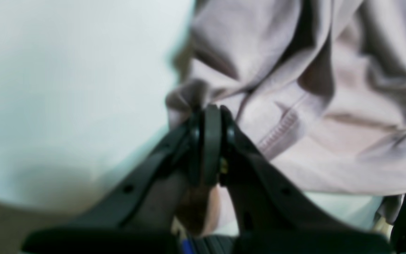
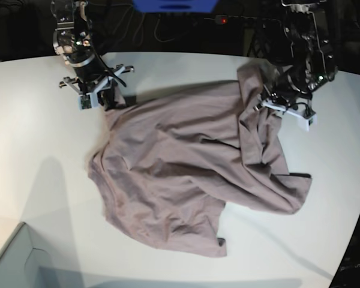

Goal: Layout the t-shirt on the table in an organized manner, then fold the t-shirt properly

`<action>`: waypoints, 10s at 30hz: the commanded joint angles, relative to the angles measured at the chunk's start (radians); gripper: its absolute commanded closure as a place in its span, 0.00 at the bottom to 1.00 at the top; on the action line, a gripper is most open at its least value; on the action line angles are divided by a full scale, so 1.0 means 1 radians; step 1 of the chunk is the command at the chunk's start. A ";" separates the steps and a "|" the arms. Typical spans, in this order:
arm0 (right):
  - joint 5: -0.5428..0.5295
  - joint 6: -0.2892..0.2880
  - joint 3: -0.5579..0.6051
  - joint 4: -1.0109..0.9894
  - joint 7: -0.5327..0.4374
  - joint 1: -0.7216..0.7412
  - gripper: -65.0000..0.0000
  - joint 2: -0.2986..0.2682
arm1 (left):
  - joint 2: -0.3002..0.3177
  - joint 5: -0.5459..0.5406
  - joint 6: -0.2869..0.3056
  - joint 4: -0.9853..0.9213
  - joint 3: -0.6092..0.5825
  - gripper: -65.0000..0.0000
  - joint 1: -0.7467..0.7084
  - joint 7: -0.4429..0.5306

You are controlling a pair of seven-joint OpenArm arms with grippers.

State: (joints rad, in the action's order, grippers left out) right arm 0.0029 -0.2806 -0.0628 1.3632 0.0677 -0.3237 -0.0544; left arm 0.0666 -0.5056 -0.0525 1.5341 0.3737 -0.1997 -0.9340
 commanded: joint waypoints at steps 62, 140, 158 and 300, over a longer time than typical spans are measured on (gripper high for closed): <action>-0.007 -0.006 -0.090 0.224 -0.016 -0.005 1.00 0.000 | -0.043 0.266 0.007 0.007 0.057 0.63 0.131 0.019; -0.004 -0.032 -0.124 0.223 -0.015 0.107 1.00 -0.058 | 0.152 0.146 0.007 -0.202 -0.236 0.24 0.158 0.436; -0.004 -0.032 -0.131 0.161 -0.016 0.113 1.00 -0.065 | 0.135 0.167 0.006 -0.378 -0.247 0.24 0.337 0.445; -0.004 -0.033 -0.133 0.192 0.034 0.015 1.00 -0.137 | 0.043 -0.015 0.009 0.019 -0.074 0.18 -0.205 0.281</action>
State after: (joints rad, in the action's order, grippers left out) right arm 0.0067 -0.3031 -0.1894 1.5364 0.1310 -0.3145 -0.1822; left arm 0.1078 -0.5171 -0.0376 1.5543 0.2996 -0.3977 -0.6270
